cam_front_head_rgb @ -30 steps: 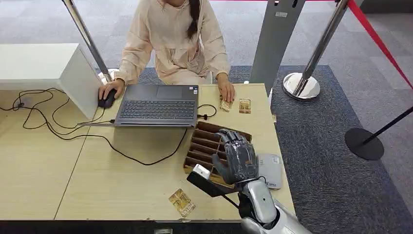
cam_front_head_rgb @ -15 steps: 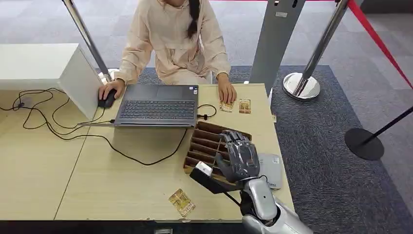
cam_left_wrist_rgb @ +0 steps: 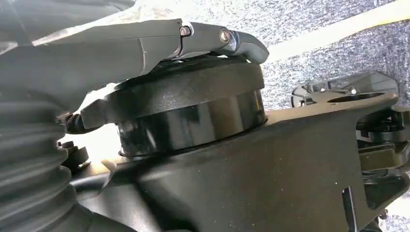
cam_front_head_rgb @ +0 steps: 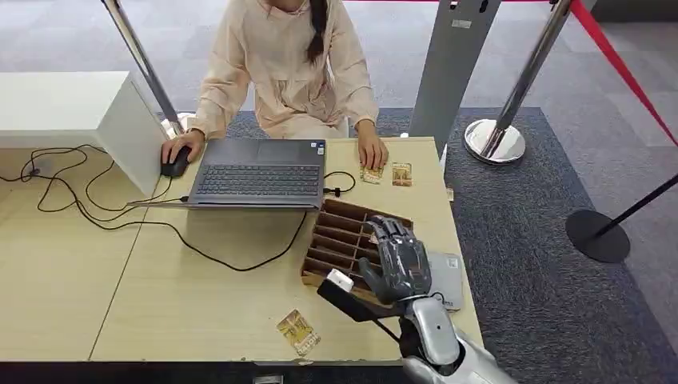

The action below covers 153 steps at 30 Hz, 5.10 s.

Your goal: Pass the card to the sensor for recognition and then transmit it.

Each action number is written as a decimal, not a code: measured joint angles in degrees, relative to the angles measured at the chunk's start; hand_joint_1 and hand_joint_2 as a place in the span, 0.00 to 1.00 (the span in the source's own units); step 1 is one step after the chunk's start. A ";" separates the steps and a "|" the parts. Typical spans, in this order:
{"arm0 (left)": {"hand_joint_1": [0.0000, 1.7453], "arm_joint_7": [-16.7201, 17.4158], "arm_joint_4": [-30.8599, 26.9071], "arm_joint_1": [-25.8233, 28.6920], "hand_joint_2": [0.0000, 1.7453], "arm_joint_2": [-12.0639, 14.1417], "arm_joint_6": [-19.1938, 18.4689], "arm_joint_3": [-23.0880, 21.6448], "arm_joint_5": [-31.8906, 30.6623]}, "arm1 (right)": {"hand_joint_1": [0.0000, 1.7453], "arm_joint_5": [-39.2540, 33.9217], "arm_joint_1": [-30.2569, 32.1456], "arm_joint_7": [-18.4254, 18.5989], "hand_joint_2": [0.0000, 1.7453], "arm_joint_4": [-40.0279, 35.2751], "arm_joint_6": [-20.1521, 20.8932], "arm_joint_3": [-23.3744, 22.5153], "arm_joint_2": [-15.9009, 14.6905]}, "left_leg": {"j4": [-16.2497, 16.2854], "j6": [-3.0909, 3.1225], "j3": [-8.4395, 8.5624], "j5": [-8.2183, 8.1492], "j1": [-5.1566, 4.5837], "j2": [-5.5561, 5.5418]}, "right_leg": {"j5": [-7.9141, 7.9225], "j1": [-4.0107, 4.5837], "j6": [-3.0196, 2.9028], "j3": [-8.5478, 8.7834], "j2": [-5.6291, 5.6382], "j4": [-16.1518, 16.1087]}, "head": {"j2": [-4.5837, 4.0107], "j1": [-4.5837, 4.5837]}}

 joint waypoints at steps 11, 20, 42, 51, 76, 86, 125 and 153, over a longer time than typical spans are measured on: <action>0.00 0.02 0.00 0.00 1.00 0.00 -0.02 0.00 0.04 | 0.34 0.72 0.04 -0.04 1.00 0.00 0.28 0.00 0.02 | 0.00 0.00 -0.01 0.00 0.00 0.00 | 0.00 0.00 0.00 0.00 0.00 0.00 | 0.00 0.00; 0.00 0.35 0.00 -0.03 1.00 0.00 0.00 -0.04 -0.26 | 0.37 1.57 -0.22 0.28 1.00 0.00 0.33 -0.02 0.02 | 0.00 0.00 -0.01 0.00 0.00 0.00 | 0.00 0.00 0.00 0.00 0.00 0.00 | 0.00 0.00; 0.00 0.46 0.00 -0.08 1.00 0.00 -0.28 -0.28 -0.57 | 0.36 0.70 -4.18 1.57 1.00 1.71 4.20 0.06 0.61 | 0.00 0.01 -0.01 0.01 0.00 -0.02 | 0.00 0.00 0.00 0.02 0.00 0.00 | 0.00 0.00; 0.00 0.20 0.00 -0.07 1.00 0.00 -0.50 -0.46 -0.44 | 0.34 -1.27 -5.17 4.04 1.00 3.87 5.73 0.04 0.02 | 0.01 0.01 0.00 0.01 -0.01 -0.04 | 0.01 -0.01 0.00 0.02 0.00 0.00 | 0.00 0.00; 0.00 0.07 0.02 -0.06 1.00 0.07 -0.68 -0.74 -0.33 | 0.71 -0.30 -4.77 3.93 1.00 6.43 4.52 0.22 -1.29 | 0.01 0.01 0.00 0.01 -0.01 -0.04 | 0.01 -0.01 0.00 0.02 0.00 0.01 | 0.00 0.00; 0.00 -0.26 0.02 -0.05 1.00 0.11 -0.79 -0.76 -0.66 | 0.80 2.32 -4.78 3.26 1.00 6.43 3.89 0.79 -0.46 | 0.01 0.01 0.02 0.02 -0.01 -0.05 | 0.01 -0.01 0.00 0.03 0.00 0.01 | 0.00 0.00; 0.00 -1.44 0.02 0.06 1.00 0.11 -0.85 -0.77 0.02 | 0.47 2.12 -4.43 2.84 1.00 6.38 4.72 1.46 0.59 | 0.01 0.01 0.05 0.03 -0.02 -0.04 | 0.01 -0.02 0.00 0.06 0.00 0.01 | 0.00 0.00; 0.00 -3.80 0.20 0.47 1.00 0.44 -1.86 -0.77 -0.85 | 0.18 2.08 -4.50 3.74 1.00 5.79 7.15 1.49 0.59 | 0.00 0.01 0.04 0.04 -0.02 -0.05 | 0.01 -0.02 0.00 0.06 0.00 0.01 | 0.00 0.00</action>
